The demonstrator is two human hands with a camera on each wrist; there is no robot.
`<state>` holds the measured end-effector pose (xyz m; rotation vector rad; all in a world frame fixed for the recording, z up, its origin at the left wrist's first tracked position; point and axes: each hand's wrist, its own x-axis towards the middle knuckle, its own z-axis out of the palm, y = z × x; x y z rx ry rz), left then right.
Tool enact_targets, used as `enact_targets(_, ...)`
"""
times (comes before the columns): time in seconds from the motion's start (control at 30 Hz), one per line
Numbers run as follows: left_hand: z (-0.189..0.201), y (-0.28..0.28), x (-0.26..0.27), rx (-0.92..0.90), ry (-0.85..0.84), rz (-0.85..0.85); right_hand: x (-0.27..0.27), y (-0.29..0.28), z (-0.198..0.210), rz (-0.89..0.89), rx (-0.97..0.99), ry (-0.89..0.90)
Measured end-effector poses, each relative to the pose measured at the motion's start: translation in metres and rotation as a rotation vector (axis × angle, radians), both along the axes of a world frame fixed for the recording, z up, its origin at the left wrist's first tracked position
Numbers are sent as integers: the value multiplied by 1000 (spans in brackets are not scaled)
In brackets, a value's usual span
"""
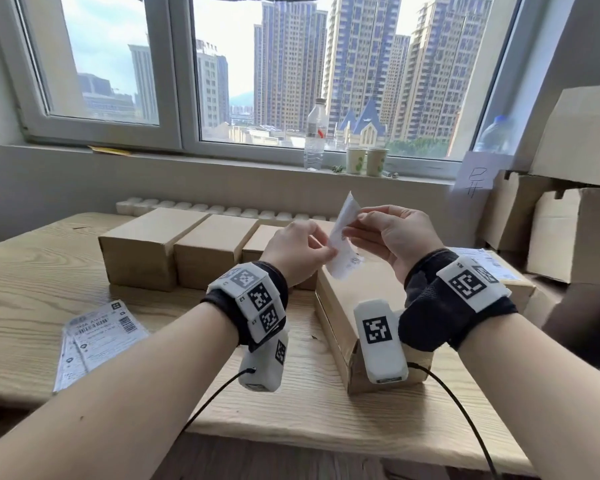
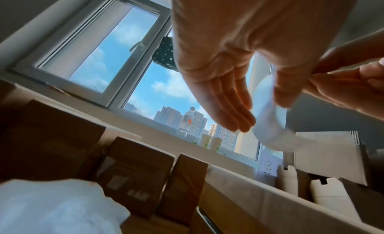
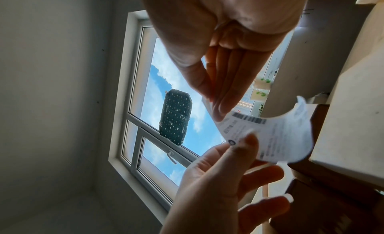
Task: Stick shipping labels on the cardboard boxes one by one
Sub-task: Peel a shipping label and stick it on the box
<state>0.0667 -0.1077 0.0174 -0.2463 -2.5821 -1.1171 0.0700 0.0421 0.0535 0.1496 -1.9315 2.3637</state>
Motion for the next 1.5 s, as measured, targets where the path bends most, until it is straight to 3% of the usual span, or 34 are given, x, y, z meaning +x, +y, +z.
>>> enact_targets(0.13,-5,8,-1,211,-21,-29,4,21,-3,-10,68,45)
enact_targets(0.33,-13,19,-1,352,-191,-76,-11,82,-36,-285,390,-117)
enact_targets(0.53,-18,35,-2,524,-238,-79,-4,91,-50,-91,747,-275)
enact_targets(0.73,-23,38,-1,552,-240,-46,12,84,-44,77,754,-272)
enact_targets(0.97,-25,35,5,644,-247,-92,15,69,-38,33,582,-212)
enact_targets(1.1,-21,26,10,584,-250,-139,18,61,-40,39,602,-205)
enact_targets(1.23,-17,4,9,361,-214,-57,16,59,-43,30,596,-242)
enact_targets(1.37,-21,-13,13,84,-403,-13,11,56,-54,-14,462,-373)
enact_targets(1.5,-27,-8,17,34,-512,-76,4,48,-52,-44,334,-404)
